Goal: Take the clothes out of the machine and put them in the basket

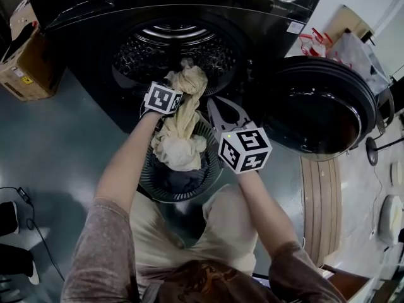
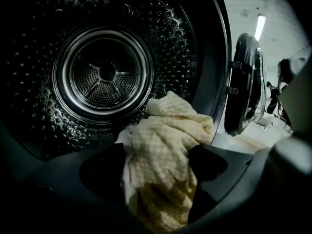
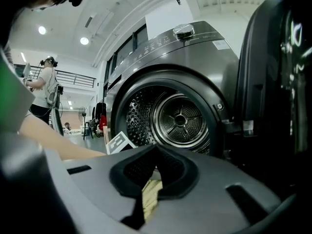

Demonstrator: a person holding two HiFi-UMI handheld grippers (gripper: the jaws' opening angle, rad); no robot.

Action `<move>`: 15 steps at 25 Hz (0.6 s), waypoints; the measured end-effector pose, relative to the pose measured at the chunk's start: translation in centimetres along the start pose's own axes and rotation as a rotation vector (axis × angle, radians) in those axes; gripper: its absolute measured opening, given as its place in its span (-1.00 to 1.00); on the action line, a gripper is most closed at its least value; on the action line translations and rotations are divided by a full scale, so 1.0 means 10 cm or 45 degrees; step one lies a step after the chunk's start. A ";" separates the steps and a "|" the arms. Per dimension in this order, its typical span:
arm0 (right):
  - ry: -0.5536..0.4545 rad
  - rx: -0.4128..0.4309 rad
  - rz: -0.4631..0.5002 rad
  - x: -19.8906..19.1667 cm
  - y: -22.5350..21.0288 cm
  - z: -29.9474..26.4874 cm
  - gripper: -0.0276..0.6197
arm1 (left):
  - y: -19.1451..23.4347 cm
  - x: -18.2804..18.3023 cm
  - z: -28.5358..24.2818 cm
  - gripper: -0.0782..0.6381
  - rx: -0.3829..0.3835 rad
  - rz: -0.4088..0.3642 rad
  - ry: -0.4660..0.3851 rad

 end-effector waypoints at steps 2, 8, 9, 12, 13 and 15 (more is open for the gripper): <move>0.003 -0.006 0.004 0.00 -0.02 0.01 -0.93 | -0.04 0.01 0.01 0.13 -0.003 -0.028 0.015; 0.005 0.000 0.008 0.00 -0.01 0.05 -0.93 | -0.21 -0.02 0.22 -0.42 -0.074 -0.045 -0.011; 0.002 0.000 0.009 0.00 -0.01 0.05 -0.93 | -0.26 -0.02 0.30 -0.44 -0.092 -0.064 -0.022; -0.001 -0.009 0.007 0.00 -0.03 0.04 -0.93 | -0.42 -0.04 0.61 -0.46 -0.140 -0.096 -0.067; -0.002 -0.014 0.001 -0.01 -0.04 0.03 -0.93 | -0.49 -0.07 0.73 -0.46 -0.156 -0.096 -0.089; -0.001 -0.018 -0.011 -0.02 -0.03 0.00 -0.93 | -0.64 -0.16 1.00 -0.46 -0.189 -0.082 -0.139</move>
Point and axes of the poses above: the fingertips, and each gripper's own axes: z backward along the fingers, y to its left, x out of its top, the point moved 6 cm from there along z, backward along the fingers, and after that the axes turned 11 degrees about -x, right-handed, at the moved point
